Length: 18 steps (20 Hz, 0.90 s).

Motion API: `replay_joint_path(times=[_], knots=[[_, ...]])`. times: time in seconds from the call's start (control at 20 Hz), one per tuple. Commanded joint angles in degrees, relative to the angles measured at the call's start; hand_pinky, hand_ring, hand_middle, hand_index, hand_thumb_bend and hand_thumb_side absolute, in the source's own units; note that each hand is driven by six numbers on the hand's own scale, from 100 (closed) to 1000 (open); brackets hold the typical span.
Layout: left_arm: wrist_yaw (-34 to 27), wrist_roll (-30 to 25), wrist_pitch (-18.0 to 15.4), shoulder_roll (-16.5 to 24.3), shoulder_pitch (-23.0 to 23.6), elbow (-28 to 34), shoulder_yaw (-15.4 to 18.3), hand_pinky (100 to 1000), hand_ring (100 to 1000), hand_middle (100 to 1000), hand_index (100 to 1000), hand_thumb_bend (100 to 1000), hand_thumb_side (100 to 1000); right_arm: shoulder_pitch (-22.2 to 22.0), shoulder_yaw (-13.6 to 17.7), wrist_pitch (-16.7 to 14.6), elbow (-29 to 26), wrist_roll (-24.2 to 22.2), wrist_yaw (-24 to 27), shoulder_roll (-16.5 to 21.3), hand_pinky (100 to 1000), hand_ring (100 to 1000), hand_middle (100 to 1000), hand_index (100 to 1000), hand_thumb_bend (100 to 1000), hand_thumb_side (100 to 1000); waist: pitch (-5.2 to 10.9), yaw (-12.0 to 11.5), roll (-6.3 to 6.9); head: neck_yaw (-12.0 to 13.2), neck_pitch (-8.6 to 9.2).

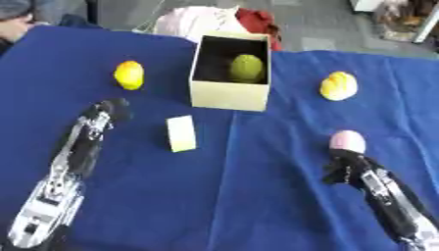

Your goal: Pick up objects on the table and place them in the box.

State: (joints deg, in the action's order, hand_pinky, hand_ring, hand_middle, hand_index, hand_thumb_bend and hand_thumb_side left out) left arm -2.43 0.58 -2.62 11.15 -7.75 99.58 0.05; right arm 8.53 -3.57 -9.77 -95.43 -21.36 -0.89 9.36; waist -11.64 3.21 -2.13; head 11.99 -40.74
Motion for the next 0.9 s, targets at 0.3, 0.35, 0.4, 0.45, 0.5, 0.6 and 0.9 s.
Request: replay_joint_path(times=[0.3,0.35,0.4,0.45,0.5,0.6,0.9], knots=[[0.2,3.5,-0.2,9.2,-4.6,5.1,3.9,875,724,733,777,100,616,0.1,0.5,0.1,-0.7,0.2,0.0,1.1,656,601,626,835,100,913,0.61,0.4,1.44,-0.4,0.63],[0.3,4.0,-0.1,10.7,-5.4,5.6,4.4,871,724,733,779,100,595,0.1,0.5,0.1,-0.7,0.2,0.0,1.1,656,601,626,835,100,912,0.67,0.4,1.55,-0.4,0.77],[0.4,4.4,0.0,12.3,-6.3,6.1,4.9,870,724,732,779,100,582,0.1,0.5,0.1,-0.7,0.1,0.0,1.1,656,601,626,835,100,913,0.72,0.5,1.66,-0.5,0.93],[0.6,4.8,0.1,14.0,-7.1,6.4,5.4,867,724,732,780,100,567,0.0,0.6,0.2,-0.7,0.1,-0.1,1.1,655,601,626,835,100,914,0.78,0.6,1.78,-0.6,1.06],[0.8,5.1,0.4,15.8,-8.0,6.5,5.8,866,725,733,781,100,557,0.0,0.6,0.2,-0.7,0.2,-0.1,1.2,656,601,626,835,100,913,0.84,0.7,1.9,-0.6,1.21],[1.6,5.3,1.1,19.6,-9.7,6.2,6.4,862,730,736,788,100,520,-0.1,0.6,0.2,-0.6,0.2,-0.1,1.3,656,599,626,835,100,912,0.99,1.0,2.18,-0.7,1.58],[10.1,0.8,4.8,32.5,-16.7,-1.6,5.4,857,767,767,826,100,407,-0.3,0.5,0.2,-0.7,-0.1,0.0,1.4,656,600,626,836,100,879,1.84,2.6,3.09,-0.5,2.51]])
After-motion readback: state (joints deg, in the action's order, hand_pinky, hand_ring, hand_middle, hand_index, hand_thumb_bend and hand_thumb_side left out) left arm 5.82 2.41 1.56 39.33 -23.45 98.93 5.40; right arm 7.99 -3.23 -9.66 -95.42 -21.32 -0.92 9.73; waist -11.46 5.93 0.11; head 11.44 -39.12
